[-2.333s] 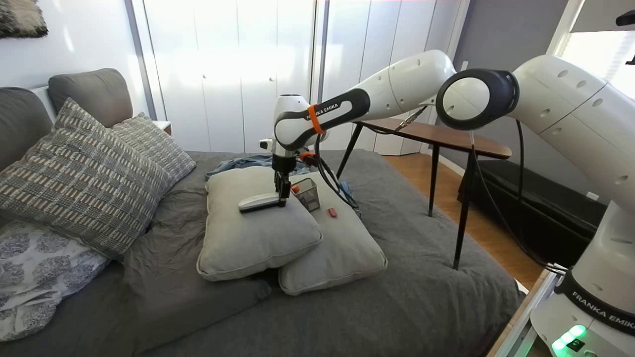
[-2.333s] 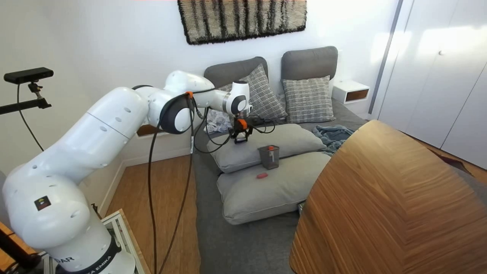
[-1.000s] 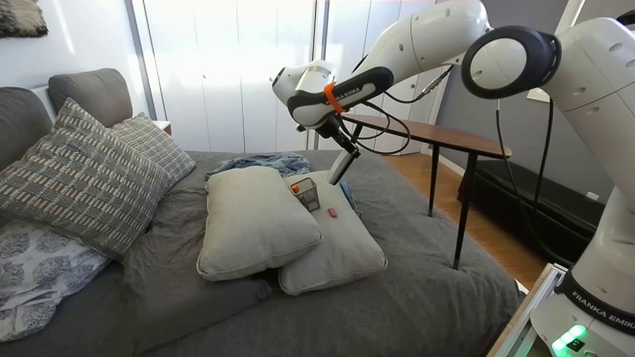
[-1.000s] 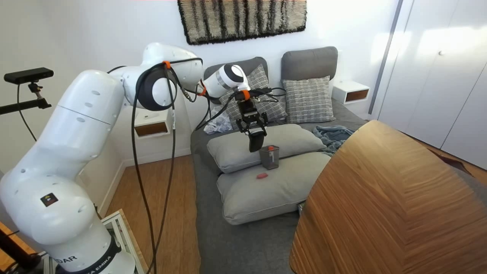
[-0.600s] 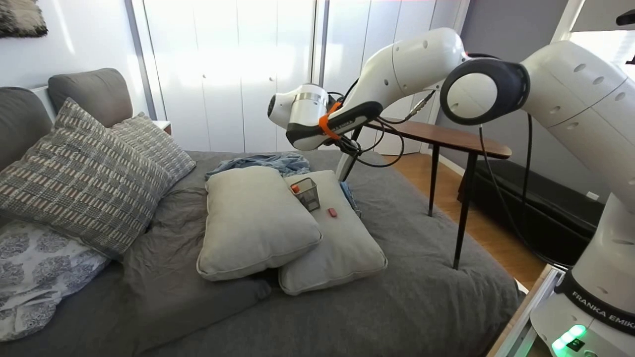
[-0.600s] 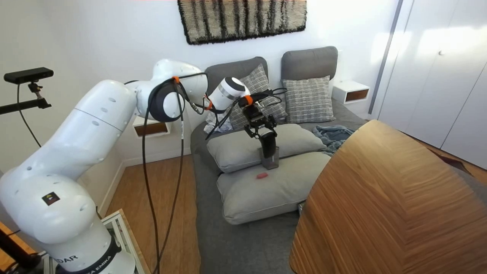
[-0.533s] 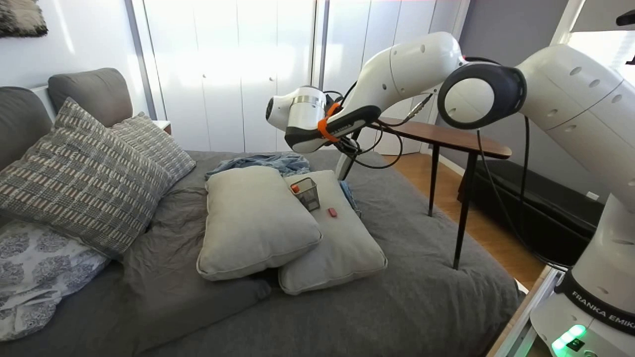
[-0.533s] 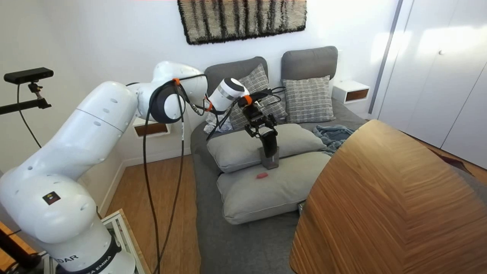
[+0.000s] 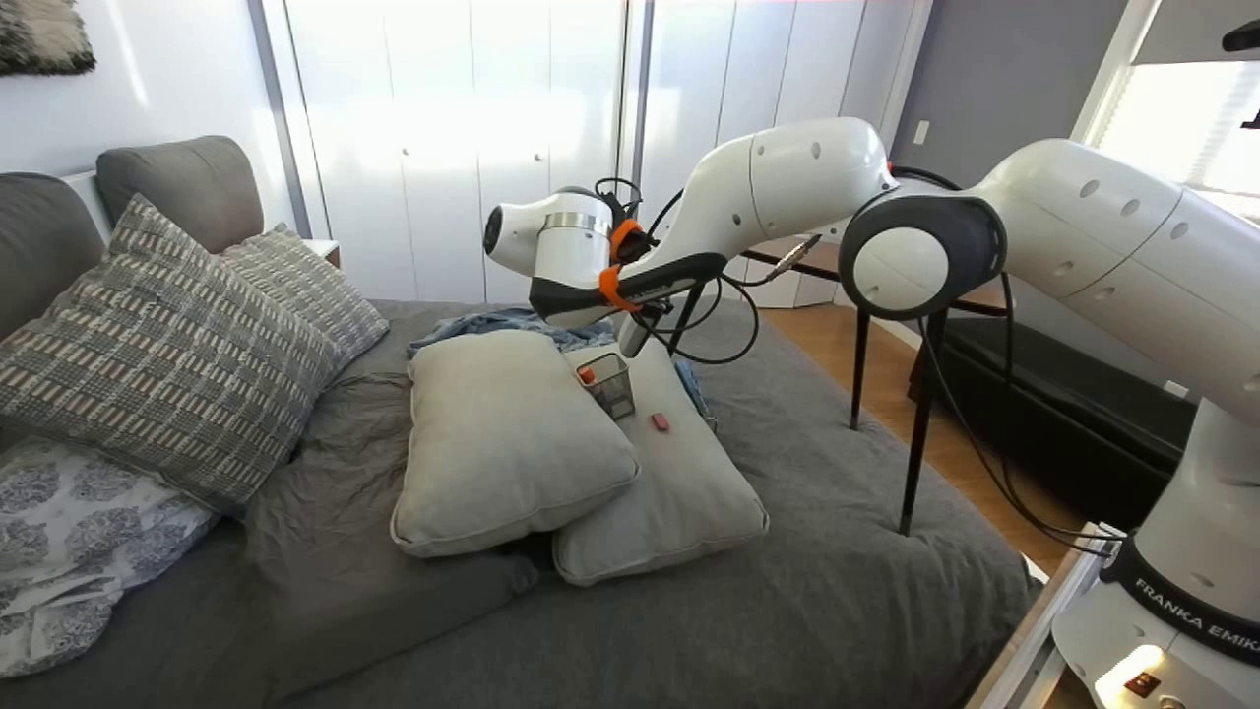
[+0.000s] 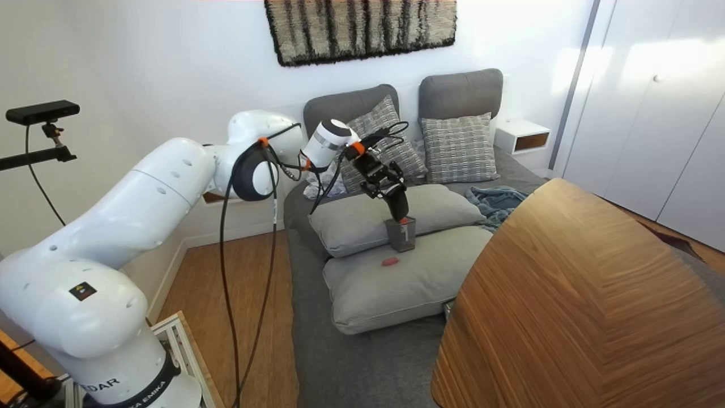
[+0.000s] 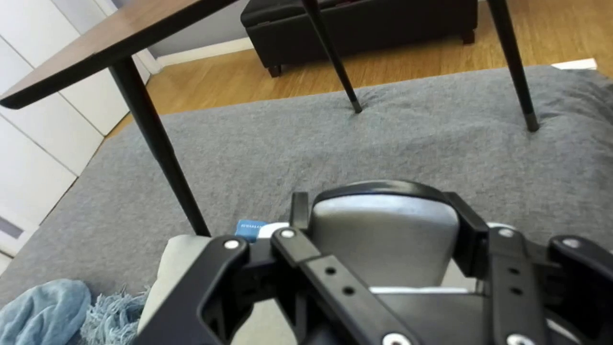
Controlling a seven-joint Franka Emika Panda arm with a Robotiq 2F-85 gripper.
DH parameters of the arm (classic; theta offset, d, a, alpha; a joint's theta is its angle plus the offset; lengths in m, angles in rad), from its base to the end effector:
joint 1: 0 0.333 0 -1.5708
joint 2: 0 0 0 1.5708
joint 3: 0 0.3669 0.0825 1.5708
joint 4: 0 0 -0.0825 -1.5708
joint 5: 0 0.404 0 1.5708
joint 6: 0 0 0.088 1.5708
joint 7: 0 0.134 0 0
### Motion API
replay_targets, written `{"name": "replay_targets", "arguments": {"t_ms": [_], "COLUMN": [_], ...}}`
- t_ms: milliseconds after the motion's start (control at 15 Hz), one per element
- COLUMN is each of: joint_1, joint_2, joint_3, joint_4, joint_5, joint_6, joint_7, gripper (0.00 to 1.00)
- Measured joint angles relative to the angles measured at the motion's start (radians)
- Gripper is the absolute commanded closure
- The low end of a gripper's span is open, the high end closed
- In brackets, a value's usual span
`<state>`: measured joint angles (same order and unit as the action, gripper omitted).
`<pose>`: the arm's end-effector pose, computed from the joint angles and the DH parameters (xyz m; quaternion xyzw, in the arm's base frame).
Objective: Pick up the silver object and put it in the gray pen holder
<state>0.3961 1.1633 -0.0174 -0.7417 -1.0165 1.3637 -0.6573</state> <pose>0.7960 0.1880 0.2567 0.7113 0.4438 -0.2975 0.4567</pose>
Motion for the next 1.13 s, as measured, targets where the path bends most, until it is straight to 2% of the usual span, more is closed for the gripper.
{"name": "replay_targets", "arguments": {"t_ms": [333,400,600,1133], "joint_1": [-0.003,-0.004,-0.007,0.002], "joint_2": [0.092,0.106,0.137,0.138], "joint_3": [0.001,0.001,-0.002,-0.003], "joint_4": [0.110,0.125,0.159,0.226], "joint_5": [0.000,0.000,0.007,0.093], "joint_6": [0.061,0.068,0.082,0.130], "joint_7": [0.003,0.003,0.003,-0.002], "gripper": [0.57,0.08,0.00,0.00]}}
